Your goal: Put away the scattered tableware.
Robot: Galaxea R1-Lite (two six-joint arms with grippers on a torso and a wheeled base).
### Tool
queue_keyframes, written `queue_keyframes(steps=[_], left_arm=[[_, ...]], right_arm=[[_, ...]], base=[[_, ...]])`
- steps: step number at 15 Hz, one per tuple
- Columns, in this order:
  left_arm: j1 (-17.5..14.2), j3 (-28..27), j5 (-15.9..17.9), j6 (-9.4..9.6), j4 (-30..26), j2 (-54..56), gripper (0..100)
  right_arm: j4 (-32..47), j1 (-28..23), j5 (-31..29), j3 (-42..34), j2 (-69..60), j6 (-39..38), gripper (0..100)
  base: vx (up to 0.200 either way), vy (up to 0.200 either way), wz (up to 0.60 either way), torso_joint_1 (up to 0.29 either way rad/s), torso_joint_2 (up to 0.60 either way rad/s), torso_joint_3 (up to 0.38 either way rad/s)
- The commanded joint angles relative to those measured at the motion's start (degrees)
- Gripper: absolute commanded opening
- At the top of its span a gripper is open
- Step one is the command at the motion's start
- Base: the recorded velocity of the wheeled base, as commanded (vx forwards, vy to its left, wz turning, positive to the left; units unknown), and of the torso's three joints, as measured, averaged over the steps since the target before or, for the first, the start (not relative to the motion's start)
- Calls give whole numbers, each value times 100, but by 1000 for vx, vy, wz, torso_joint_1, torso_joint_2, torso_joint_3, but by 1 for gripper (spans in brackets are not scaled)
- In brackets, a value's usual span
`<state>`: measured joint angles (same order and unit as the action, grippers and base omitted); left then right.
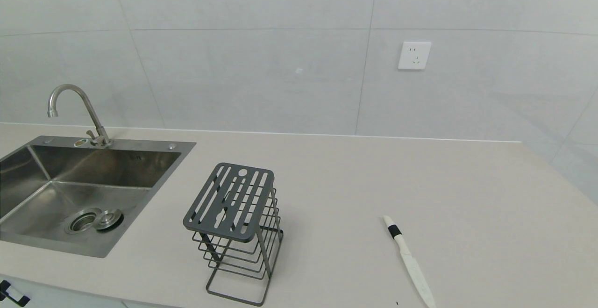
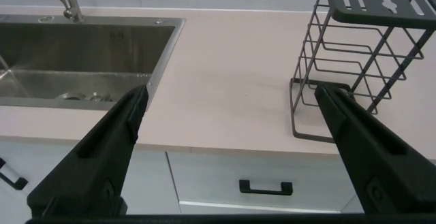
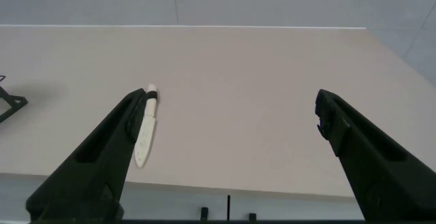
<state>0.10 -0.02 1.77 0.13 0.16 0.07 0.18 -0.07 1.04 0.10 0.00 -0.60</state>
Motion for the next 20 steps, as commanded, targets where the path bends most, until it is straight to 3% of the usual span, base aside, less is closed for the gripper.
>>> queue_keyframes(steps=[1,4,9,20], left_arm=[[-1,2,-1,-5,2,-7,100],[-1,2,-1,4,2,-7,100],[-1,2,8,4,2,-7,100],[-1,2,43,83,11,-7,100]], right_arm=[[-1,-1,2,-1,0,7,100],[-1,-1,2,-1,0,-2,100],[-1,-1,2,-1,0,7,100],[-9,-1,2,-1,0,86,100]], base=[[0,0,0,0,0,0],[0,0,0,0,0,0],[0,0,0,183,-62,105],[0,0,0,0,0,0]])
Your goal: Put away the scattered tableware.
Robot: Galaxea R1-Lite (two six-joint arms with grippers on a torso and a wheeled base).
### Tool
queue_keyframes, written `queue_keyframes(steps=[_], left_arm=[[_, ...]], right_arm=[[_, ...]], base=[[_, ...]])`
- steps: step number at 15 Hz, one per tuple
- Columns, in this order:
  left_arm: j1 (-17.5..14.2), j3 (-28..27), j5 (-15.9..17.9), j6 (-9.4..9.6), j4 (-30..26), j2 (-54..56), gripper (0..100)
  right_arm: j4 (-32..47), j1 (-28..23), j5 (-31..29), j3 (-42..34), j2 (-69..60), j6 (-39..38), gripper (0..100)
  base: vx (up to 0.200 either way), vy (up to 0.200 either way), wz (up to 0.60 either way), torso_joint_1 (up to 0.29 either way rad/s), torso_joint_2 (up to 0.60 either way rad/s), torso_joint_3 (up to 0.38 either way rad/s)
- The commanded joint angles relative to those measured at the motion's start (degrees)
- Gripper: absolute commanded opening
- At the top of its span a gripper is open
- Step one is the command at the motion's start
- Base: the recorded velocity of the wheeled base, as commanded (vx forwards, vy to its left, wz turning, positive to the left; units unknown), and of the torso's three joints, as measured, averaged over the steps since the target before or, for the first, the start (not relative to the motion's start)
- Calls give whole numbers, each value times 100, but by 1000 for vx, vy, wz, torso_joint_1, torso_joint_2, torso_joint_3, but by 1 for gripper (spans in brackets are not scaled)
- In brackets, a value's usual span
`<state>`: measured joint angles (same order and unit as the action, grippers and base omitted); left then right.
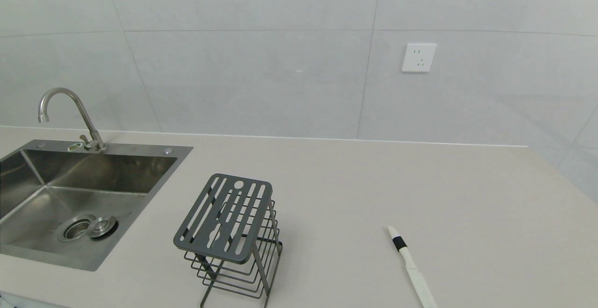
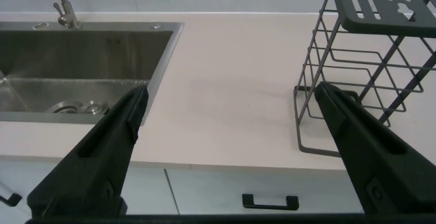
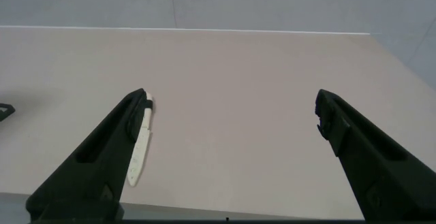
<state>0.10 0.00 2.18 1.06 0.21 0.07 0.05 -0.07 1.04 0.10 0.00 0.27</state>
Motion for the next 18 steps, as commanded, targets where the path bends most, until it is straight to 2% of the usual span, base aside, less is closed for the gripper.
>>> queue_keyframes(steps=[1,4,5,6,7,9,11,14,15,18], left_arm=[[-1,0,2,8,6,-7,100],[-1,0,10,17,-3,-7,100],[-1,0,10,17,6,-7,100],[-1,0,10,17,-3,-7,100],[-1,0,10,8,-3,-7,100],[-1,0,10,17,-3,-7,100],[-1,0,10,17,-3,-7,100],[-1,0,10,17,-3,-7,100],[-1,0,10,17,6,-7,100],[-1,0,10,17,6,-7,100]], right_arm=[[-40,-1,2,-10,0,8,100],[-1517,-1,2,8,0,105,100],[-1499,-1,107,52,0,175,100],[-1183,7,503,43,44,167,100],[-682,-19,890,8,97,149,100],[92,-1,1303,175,79,149,100],[13,-45,1382,430,185,149,100],[-444,-28,1593,1300,1327,158,100],[-523,16,1812,1520,2180,202,100],[-523,376,1997,1555,3498,281,100]], base=[[0,0,0,0,0,0],[0,0,0,0,0,0],[0,0,0,0,0,0],[0,0,0,0,0,0],[0,0,0,0,0,0],[0,0,0,0,0,0],[0,0,0,0,0,0],[0,0,0,0,0,0],[0,0,0,0,0,0],[0,0,0,0,0,0]])
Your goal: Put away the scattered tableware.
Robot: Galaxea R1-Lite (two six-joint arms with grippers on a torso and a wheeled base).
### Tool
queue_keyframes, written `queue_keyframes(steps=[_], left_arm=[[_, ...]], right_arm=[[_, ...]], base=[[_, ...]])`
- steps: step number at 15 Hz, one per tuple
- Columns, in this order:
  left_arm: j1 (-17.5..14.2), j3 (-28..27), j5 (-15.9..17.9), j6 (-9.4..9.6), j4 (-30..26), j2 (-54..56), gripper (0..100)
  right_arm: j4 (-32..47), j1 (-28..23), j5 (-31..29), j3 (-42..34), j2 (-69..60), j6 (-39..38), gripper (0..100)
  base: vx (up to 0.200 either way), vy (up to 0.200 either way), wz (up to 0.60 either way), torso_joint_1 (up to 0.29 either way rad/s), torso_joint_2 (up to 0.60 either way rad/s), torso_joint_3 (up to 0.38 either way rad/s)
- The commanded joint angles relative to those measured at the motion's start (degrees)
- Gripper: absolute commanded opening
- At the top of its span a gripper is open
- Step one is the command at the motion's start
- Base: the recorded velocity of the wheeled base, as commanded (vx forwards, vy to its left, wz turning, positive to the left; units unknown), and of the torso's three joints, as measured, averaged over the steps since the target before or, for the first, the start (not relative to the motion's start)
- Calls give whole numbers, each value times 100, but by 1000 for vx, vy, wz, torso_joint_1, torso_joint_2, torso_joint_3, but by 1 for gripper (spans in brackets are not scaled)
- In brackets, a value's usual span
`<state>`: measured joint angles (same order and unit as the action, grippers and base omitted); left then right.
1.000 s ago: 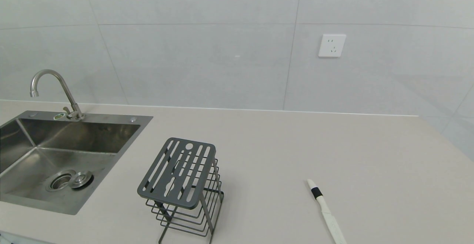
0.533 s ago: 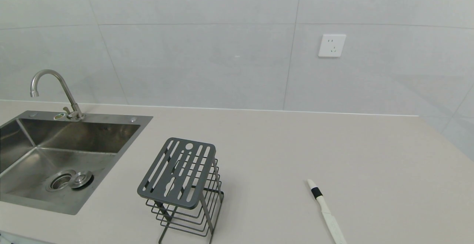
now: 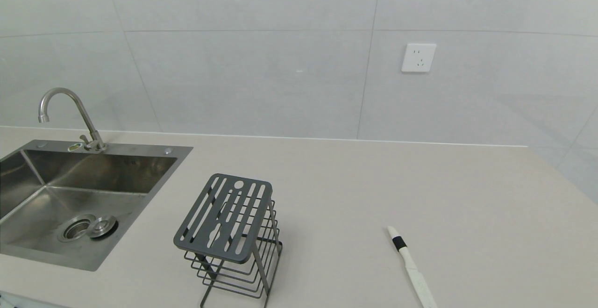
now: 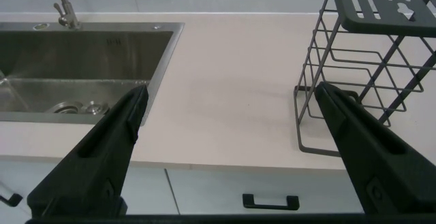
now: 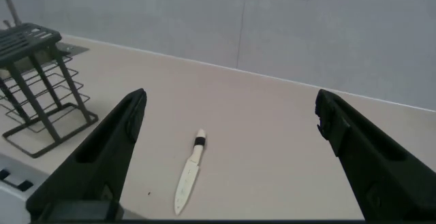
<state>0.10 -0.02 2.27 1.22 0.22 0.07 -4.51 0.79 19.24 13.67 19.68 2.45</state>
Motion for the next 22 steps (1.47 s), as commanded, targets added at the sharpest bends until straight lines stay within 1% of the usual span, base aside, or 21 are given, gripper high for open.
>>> queue_keyframes(steps=[1,2,3,4,5,7,9,10,13,15,17,19,22], left_arm=[[-1,2,2,1,4,-7,100],[-1,2,2,1,-4,-7,100],[-1,2,2,1,-4,-7,100],[-1,2,2,1,4,-7,100],[-1,2,2,1,4,-7,100],[-1,2,2,1,4,-7,100],[-1,2,2,1,-4,-7,100],[-1,2,2,-8,-4,-7,100],[-1,2,2,-8,-4,-7,100],[-1,2,2,-8,-4,-7,100],[-1,2,2,-8,-4,-7,100],[-1,2,2,-8,-4,-7,100],[-1,2,-7,-16,-4,-7,100]], right_arm=[[-68,571,159,207,2225,71,100],[-68,729,133,215,2726,71,100],[-68,773,124,215,3042,80,100],[-68,782,124,215,3069,80,100],[-76,826,107,215,3482,98,100],[-68,835,27,215,3807,274,100],[-76,967,-403,224,4255,678,100],[-111,1055,-500,259,4466,739,100],[-533,1090,-526,347,5072,731,100],[-630,1169,-526,382,5283,669,100],[-630,1213,-526,506,5740,432,100],[-639,1476,-544,655,6259,150,100],[-815,1881,-887,998,6830,-131,100]], base=[[0,0,0,0,0,0],[0,0,0,0,0,0],[0,0,0,0,0,0],[0,0,0,0,0,0],[0,0,0,0,0,0],[0,0,0,0,0,0],[0,0,0,0,0,0],[0,0,0,0,0,0],[0,0,0,0,0,0],[0,0,0,0,0,0],[0,0,0,0,0,0],[0,0,0,0,0,0],[0,0,0,0,0,0]])
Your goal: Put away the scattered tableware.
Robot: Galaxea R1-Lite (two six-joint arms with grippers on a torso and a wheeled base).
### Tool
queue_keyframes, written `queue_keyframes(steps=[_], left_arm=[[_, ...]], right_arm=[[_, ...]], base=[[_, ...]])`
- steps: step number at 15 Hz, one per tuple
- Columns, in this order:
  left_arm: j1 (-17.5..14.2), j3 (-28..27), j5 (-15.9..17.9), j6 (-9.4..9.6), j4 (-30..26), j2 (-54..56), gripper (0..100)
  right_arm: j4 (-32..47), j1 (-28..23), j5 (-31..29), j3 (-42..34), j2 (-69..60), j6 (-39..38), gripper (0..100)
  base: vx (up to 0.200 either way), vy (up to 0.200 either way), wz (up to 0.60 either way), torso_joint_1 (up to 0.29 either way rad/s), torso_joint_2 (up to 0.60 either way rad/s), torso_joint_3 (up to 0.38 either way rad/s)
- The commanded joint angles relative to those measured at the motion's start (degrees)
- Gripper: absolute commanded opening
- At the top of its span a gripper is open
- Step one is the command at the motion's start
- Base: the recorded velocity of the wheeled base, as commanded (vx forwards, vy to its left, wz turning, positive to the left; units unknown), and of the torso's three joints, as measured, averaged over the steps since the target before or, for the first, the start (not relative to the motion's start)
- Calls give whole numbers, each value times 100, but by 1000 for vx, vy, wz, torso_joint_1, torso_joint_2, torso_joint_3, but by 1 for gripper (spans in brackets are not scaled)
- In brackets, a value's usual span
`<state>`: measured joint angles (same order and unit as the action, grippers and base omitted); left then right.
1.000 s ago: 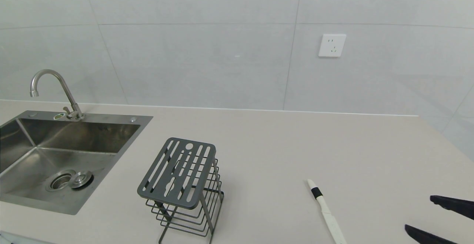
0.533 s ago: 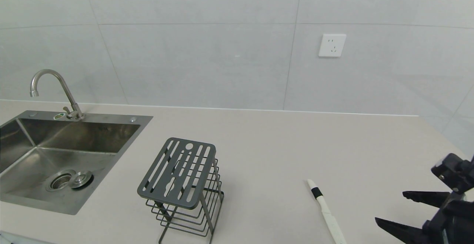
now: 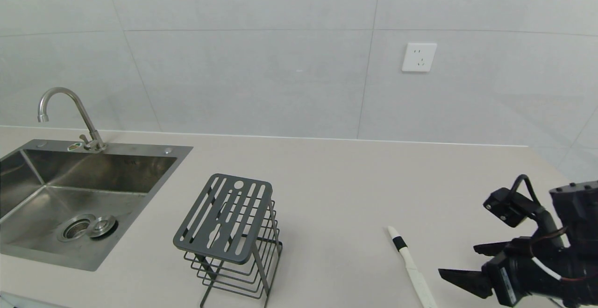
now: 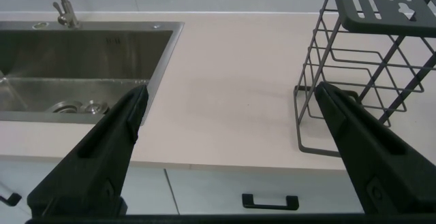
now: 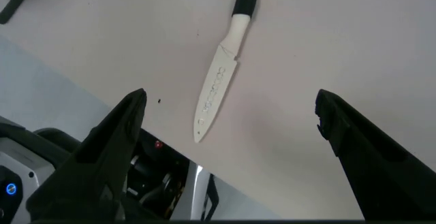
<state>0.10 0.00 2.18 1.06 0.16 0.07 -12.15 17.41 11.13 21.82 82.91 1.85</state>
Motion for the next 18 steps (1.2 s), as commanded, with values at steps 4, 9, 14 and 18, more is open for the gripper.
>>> queue_keyframes(steps=[4,9,14,18], left_arm=[[-1,0,-7,-9,2,-7,100],[-1,0,-7,-9,-7,-7,100],[-1,0,-7,-9,2,-7,100],[-1,0,-7,-1,2,-7,100]], right_arm=[[-340,957,-682,314,1113,-1073,100],[-419,1045,-1051,252,1527,-1284,100],[-1281,1045,-1324,182,2256,-1284,100],[-1659,1072,-1368,15,2520,-1275,100]], base=[[0,0,0,0,0,0],[0,0,0,0,0,0],[0,0,0,0,0,0],[0,0,0,0,0,0]])
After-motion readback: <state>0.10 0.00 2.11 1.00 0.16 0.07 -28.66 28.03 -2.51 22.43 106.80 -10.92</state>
